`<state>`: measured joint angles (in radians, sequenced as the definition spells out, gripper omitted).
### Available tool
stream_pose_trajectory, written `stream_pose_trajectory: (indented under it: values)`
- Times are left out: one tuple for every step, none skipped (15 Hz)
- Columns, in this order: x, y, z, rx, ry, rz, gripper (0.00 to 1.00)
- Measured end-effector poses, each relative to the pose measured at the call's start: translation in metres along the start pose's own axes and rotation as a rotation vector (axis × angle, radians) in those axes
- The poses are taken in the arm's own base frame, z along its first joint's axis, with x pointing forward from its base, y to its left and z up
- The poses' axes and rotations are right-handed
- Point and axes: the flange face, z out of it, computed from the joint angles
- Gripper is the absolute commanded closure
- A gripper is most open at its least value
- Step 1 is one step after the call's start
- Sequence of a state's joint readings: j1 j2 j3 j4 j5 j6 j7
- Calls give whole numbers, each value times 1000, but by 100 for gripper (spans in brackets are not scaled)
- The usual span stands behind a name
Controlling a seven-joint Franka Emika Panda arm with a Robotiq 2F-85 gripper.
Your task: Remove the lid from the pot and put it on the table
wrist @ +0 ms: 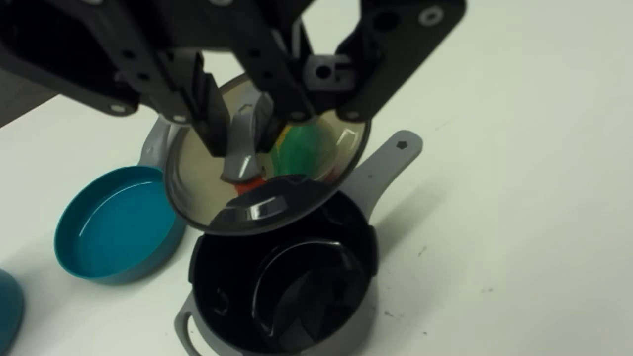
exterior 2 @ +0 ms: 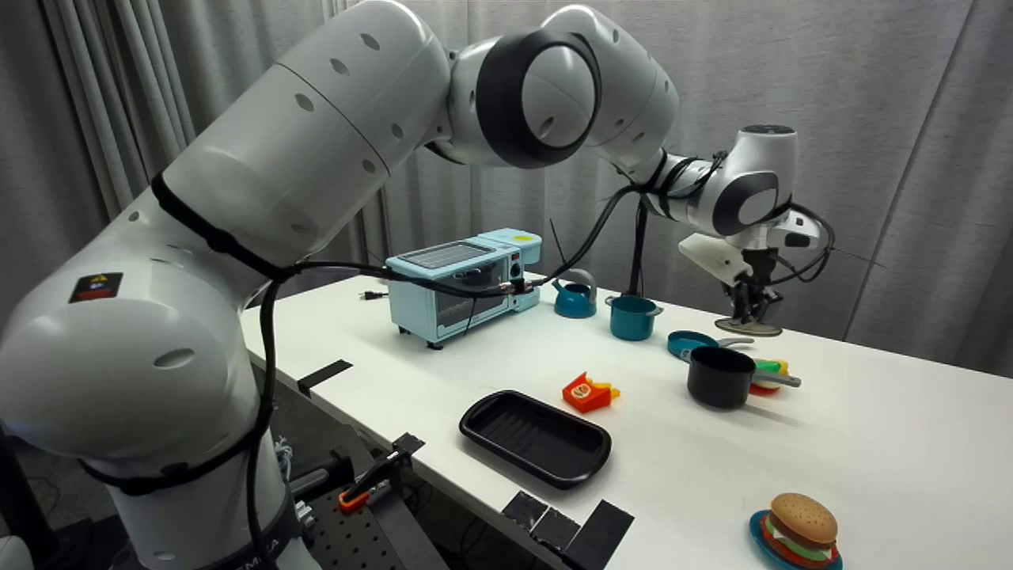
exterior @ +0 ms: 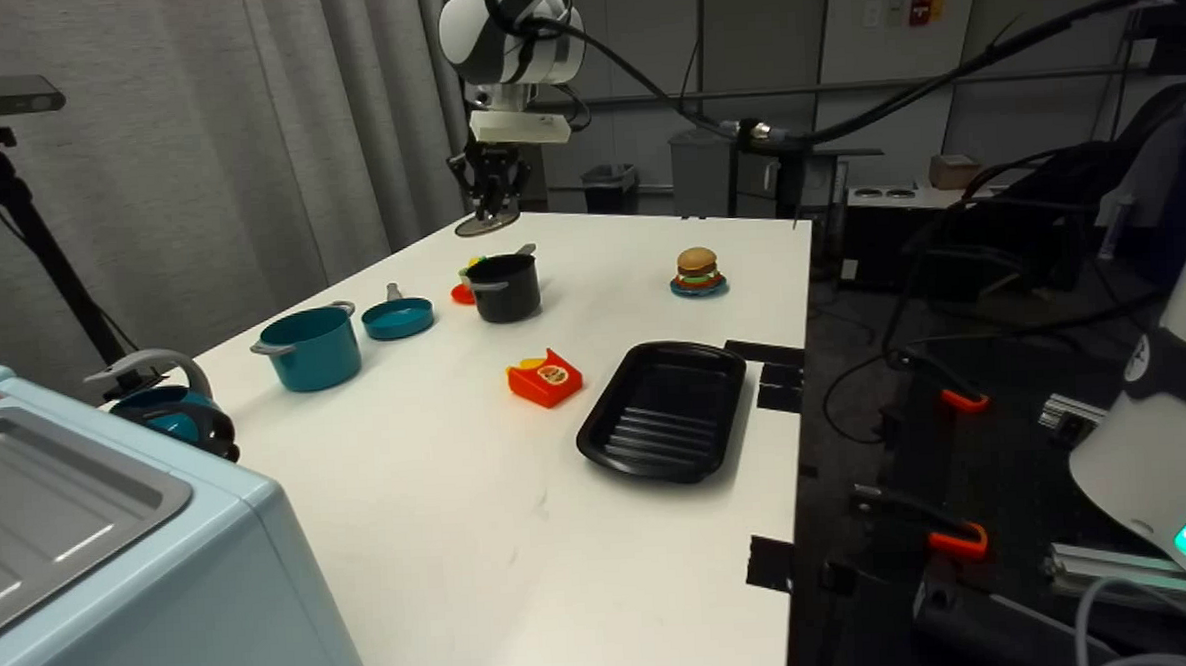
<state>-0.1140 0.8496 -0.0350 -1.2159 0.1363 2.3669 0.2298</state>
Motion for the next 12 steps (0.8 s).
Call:
stream_pose_trajectory:
  values:
    - [3,12,-6,-7,-14,-3,95]
    - [3,24,-10,-15,-29,-6,95]
    - [2,35,-13,-22,-45,-9,95]
    - [-1,45,-14,-28,-62,-13,95]
    - [-4,55,-14,-34,-82,-17,95]
    - [-9,64,-12,-40,-103,-22,95]
    - [-14,72,-10,-45,-124,-27,95]
    - [-19,79,-7,-50,-144,-32,95]
    - [-26,85,-2,-56,-165,-38,95]
    - [-33,91,4,-62,-185,-42,95]
    - [-40,95,11,-67,-205,-47,95]
    - [-48,99,18,-72,-226,-53,95]
